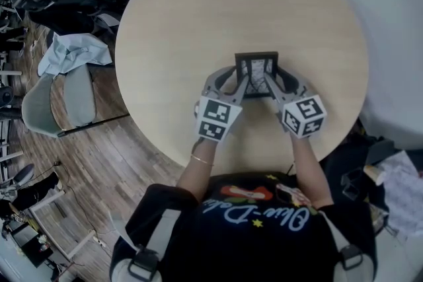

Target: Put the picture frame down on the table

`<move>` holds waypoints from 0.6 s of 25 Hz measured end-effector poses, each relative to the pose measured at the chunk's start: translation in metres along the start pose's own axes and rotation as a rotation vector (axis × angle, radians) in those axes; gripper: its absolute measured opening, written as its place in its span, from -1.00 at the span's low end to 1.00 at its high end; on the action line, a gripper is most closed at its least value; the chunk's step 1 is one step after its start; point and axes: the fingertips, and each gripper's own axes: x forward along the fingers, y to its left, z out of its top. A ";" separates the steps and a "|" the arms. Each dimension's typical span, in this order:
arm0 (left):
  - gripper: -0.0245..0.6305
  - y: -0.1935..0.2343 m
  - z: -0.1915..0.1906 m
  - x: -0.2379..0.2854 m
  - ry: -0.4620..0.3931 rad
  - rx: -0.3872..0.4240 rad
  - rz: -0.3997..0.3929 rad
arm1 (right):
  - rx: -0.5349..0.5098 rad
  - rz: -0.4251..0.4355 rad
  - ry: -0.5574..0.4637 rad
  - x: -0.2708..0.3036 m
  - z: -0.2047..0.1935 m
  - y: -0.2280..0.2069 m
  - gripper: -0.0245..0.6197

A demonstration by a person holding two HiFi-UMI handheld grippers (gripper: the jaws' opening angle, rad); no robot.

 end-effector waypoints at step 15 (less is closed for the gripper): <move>-0.59 0.007 -0.012 0.026 0.010 -0.049 0.021 | 0.026 -0.066 0.046 0.010 -0.018 -0.020 -0.53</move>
